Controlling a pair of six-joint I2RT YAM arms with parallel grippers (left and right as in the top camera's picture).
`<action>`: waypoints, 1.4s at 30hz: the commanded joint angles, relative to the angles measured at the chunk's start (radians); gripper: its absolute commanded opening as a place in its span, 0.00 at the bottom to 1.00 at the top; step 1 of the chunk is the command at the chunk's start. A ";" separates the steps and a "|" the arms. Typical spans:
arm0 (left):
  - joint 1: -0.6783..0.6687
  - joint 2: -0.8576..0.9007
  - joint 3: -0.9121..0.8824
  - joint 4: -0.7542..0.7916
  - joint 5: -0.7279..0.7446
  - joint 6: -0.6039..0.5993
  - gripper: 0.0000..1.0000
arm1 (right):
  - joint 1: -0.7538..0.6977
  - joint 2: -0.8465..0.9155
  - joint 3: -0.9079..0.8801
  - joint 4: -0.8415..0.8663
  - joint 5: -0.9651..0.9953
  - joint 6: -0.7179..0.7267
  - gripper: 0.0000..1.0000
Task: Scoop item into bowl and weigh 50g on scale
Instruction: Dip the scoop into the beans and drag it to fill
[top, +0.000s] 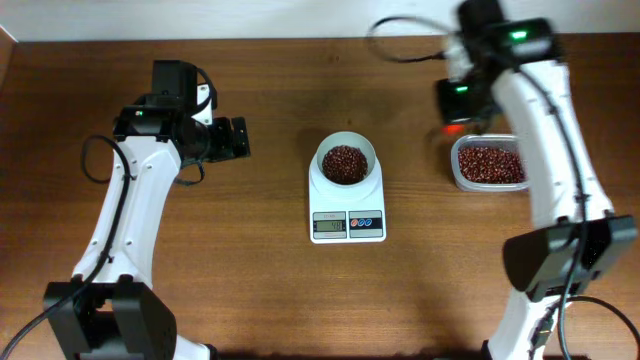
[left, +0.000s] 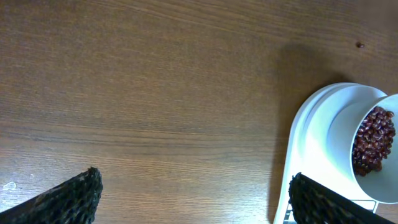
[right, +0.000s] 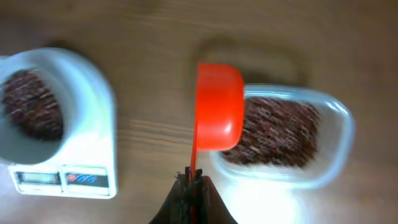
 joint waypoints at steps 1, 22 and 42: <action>-0.002 0.007 -0.003 -0.002 0.000 -0.002 0.99 | -0.104 -0.024 -0.062 -0.006 -0.017 0.065 0.04; -0.002 0.007 -0.003 -0.002 0.000 -0.002 0.99 | -0.188 -0.020 -0.390 0.220 -0.063 0.064 0.04; -0.002 0.007 -0.003 -0.002 0.000 -0.002 0.99 | -0.376 -0.011 -0.354 0.153 -0.296 -0.024 0.04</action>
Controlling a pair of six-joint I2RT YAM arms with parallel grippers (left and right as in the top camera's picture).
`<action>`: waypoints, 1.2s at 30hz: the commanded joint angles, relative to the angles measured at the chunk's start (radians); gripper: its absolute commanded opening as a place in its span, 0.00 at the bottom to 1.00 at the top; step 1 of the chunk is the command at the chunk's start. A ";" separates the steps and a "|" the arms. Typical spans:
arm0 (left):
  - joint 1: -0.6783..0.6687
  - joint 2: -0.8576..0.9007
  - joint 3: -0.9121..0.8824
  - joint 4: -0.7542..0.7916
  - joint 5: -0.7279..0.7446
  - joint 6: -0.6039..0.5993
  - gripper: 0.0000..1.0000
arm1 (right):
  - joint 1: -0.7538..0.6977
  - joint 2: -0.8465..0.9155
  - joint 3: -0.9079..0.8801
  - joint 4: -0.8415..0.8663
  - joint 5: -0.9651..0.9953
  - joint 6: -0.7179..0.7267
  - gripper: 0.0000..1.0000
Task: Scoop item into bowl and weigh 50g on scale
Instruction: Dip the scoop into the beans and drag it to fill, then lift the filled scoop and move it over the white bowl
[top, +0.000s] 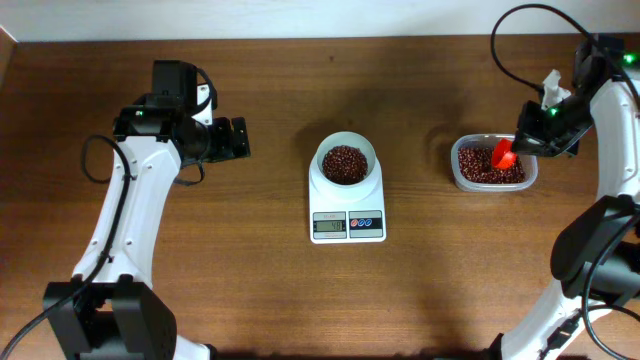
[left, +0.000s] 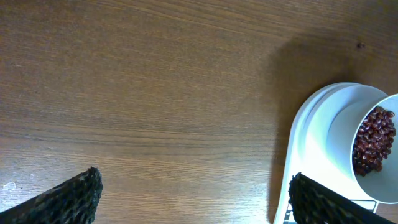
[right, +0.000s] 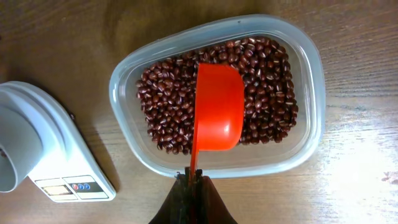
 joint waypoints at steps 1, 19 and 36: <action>-0.002 0.007 -0.002 -0.002 0.000 -0.002 0.99 | 0.002 -0.005 -0.081 0.060 -0.015 -0.012 0.04; -0.002 0.007 -0.002 -0.002 0.000 -0.002 0.99 | -0.111 -0.017 -0.063 0.009 -0.252 -0.097 0.04; -0.002 0.007 -0.002 -0.002 0.000 -0.002 0.99 | 0.309 -0.017 0.124 0.010 -0.360 -0.114 0.04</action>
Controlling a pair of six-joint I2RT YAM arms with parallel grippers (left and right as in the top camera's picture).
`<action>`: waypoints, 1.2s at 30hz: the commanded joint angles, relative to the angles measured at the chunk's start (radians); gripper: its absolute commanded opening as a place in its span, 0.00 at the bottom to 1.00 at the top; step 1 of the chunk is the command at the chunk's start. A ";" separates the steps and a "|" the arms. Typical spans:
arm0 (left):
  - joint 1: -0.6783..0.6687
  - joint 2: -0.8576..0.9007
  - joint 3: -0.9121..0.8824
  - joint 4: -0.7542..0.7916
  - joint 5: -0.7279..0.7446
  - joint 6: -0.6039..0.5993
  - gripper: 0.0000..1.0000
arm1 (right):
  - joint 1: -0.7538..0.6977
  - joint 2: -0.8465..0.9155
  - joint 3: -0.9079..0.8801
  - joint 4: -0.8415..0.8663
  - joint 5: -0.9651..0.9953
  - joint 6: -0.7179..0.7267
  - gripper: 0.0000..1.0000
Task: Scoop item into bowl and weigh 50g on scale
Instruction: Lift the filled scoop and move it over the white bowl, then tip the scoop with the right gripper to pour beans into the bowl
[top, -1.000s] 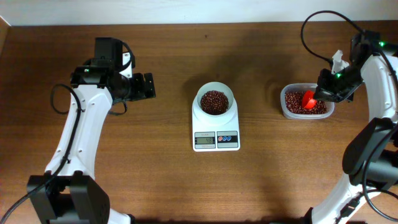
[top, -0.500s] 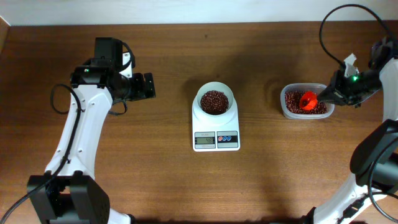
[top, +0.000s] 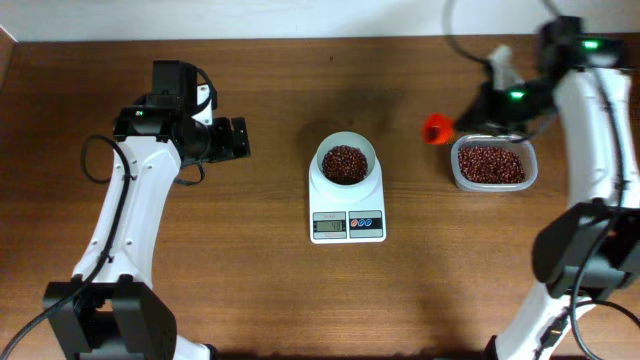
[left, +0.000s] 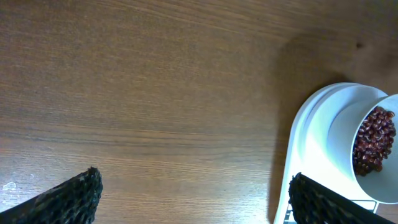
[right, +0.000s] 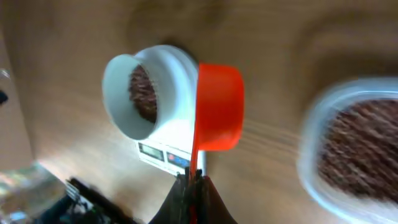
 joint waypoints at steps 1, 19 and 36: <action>-0.002 0.007 -0.002 -0.002 0.000 -0.002 0.99 | 0.146 -0.017 0.021 0.037 -0.015 -0.014 0.04; -0.002 0.007 -0.002 -0.002 0.000 -0.002 0.99 | 0.619 -0.021 0.122 0.108 0.792 -0.119 0.04; -0.002 0.007 -0.002 -0.002 0.000 -0.002 0.99 | 0.539 -0.021 0.122 0.134 0.627 -0.063 0.04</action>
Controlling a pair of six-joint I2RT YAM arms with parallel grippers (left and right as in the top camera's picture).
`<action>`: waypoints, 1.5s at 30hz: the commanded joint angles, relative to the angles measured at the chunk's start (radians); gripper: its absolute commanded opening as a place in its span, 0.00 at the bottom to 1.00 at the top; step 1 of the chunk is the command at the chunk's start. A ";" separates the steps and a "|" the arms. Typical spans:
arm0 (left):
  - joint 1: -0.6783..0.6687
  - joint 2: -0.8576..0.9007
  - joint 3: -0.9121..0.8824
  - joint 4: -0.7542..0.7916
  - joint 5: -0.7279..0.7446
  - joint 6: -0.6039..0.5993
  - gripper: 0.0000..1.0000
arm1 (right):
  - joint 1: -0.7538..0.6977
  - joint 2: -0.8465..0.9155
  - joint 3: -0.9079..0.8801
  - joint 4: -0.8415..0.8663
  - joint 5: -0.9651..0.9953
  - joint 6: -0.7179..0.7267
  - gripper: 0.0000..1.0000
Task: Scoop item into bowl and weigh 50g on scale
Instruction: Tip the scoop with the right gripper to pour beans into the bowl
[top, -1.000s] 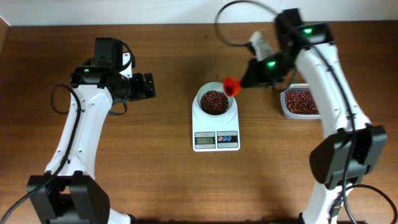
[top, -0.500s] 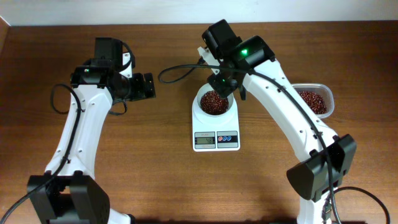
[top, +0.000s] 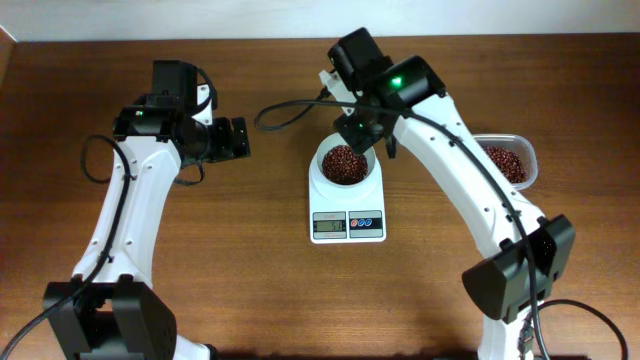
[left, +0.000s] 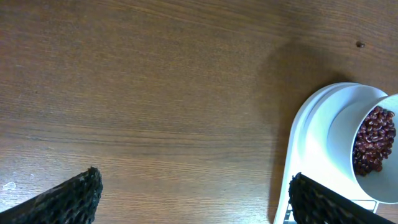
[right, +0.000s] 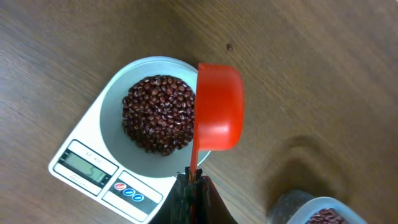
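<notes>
A white bowl (top: 345, 163) full of red beans stands on the white scale (top: 347, 226) at mid-table. In the right wrist view my right gripper (right: 192, 180) is shut on the handle of an orange scoop (right: 217, 106), whose cup hangs at the right rim of the bowl (right: 112, 134), back side up. The overhead view hides the scoop under the right arm (top: 395, 85). My left gripper (left: 193, 190) stands open over bare wood, left of the scale (left: 311, 155).
A clear tub of red beans (top: 510, 160) sits at the right side of the table, partly behind the right arm; its corner (right: 311, 214) shows in the right wrist view. A lone bean (right: 229, 46) lies beyond the scale.
My right gripper has carried the orange scoop left from between tub and scale to the bowl's right rim. The left arm has not moved.
The right gripper held the scoop at the tub's left end, then over the beans in the tub. It then held the scoop between tub and scale, and now at the bowl. The left gripper stayed open and still throughout.
</notes>
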 joint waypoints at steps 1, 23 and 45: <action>-0.002 0.007 -0.002 -0.002 -0.001 -0.002 0.99 | -0.084 -0.021 0.020 0.002 -0.106 0.064 0.04; -0.002 0.007 -0.002 -0.002 -0.001 -0.002 0.99 | -0.152 0.045 0.014 -0.037 -0.326 0.222 0.04; -0.002 0.007 -0.002 -0.002 -0.001 -0.002 0.99 | -0.049 0.143 -0.032 -0.029 -0.198 0.225 0.04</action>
